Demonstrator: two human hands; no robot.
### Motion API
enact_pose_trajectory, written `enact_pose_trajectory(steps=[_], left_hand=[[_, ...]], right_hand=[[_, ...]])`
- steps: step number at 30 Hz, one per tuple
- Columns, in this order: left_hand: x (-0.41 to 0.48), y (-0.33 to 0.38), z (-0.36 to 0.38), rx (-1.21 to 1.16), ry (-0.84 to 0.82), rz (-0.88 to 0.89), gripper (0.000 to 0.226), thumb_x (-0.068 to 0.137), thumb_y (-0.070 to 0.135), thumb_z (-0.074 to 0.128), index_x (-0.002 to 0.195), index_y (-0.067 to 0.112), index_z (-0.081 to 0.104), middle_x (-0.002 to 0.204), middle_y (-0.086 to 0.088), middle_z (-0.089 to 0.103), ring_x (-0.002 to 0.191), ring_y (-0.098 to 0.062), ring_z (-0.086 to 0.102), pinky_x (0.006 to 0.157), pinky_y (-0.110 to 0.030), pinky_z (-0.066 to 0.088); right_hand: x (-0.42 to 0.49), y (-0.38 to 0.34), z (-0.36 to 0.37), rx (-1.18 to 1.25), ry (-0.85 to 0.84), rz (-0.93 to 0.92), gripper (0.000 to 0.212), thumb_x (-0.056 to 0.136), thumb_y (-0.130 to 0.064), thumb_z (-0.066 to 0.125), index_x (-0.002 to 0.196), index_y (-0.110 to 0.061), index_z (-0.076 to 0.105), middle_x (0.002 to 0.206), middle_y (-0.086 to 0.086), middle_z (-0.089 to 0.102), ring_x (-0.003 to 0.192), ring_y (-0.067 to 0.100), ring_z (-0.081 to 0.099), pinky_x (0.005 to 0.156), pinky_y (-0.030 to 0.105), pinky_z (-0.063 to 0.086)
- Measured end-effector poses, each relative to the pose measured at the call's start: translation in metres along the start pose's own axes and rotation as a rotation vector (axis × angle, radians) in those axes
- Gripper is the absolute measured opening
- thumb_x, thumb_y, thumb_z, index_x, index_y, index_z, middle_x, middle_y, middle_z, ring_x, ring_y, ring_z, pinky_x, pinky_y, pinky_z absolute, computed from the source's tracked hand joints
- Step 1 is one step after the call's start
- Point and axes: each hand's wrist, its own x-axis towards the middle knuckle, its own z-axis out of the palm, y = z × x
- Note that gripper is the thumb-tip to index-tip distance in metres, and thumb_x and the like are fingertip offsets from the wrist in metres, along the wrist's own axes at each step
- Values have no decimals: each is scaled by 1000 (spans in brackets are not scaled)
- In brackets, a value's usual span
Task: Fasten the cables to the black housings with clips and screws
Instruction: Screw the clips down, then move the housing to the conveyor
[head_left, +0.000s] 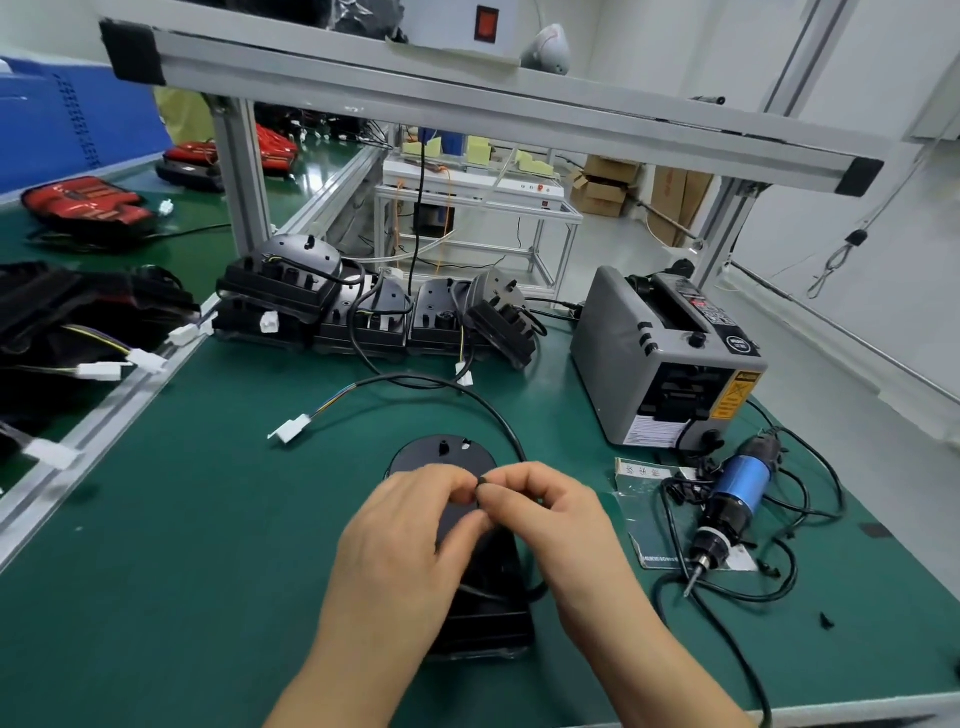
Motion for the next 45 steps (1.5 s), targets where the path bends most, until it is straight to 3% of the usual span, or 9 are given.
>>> enact_pose_trajectory(steps=[3,10,15,21,25,30,34,37,45], left_hand=[[-1,-1,0,22,-6,83,16,72,17,67,88,22,66,81,18,63,78,-1,53,69,-16,40],[2,-14,-10,-8,-122,264,13,85,18,57,91,17,69,85,11,64,80,-9,58,73,-25,46],[-3,-13,-9,-76,-140,132,31,77,17,64,101,33,51,85,18,62,83,3,54,73,-15,43],[-4,-10,-7,-312,-127,-85,37,83,15,69,97,42,49,87,20,67,83,-5,61,72,-11,43],[-1,-10,-9,-272,-139,31,18,79,17,65,91,32,64,88,19,64,83,-4,61,72,-9,43],[1,-11,-8,-227,-182,57,10,79,19,64,83,28,65,84,16,63,79,-7,60,68,-22,47],[3,-10,-9,-343,-204,-120,17,78,18,69,86,33,66,79,14,68,76,-9,65,68,-23,50],[4,-7,-10,-399,-228,-195,31,78,6,72,86,36,67,77,12,70,73,-7,66,67,-18,51],[-12,1,-12,-212,-83,-114,5,77,30,71,73,32,70,75,20,66,71,-4,62,61,-11,43]], right_hand=[[-2,0,-1,10,-12,2,14,68,-29,67,74,-16,71,73,-1,70,77,13,61,83,35,48],[-9,-3,-15,-125,-69,44,12,80,-13,72,69,-18,69,66,-6,64,63,4,54,61,12,44],[-15,-2,-18,-316,-56,-47,13,81,-15,71,78,-27,68,70,-19,63,75,1,51,71,13,36],[-20,1,-16,-409,40,-199,20,81,-17,71,75,-36,68,78,-28,62,85,-2,52,73,6,34],[-18,5,-15,-162,70,-74,14,83,-13,69,74,-24,72,70,-12,67,69,2,55,67,11,41],[-18,7,-15,-102,-10,10,10,82,-15,69,76,-22,73,76,-2,71,75,7,61,74,21,47],[-21,6,-17,-512,76,-297,7,76,-28,73,81,-32,71,79,-18,65,87,0,54,78,12,39],[-22,6,-16,-758,114,-511,16,75,-36,65,81,-23,71,80,-19,64,86,8,52,78,28,45],[-34,12,-6,-373,157,-243,3,67,-33,66,68,-35,64,83,-19,63,84,3,57,72,7,37]])
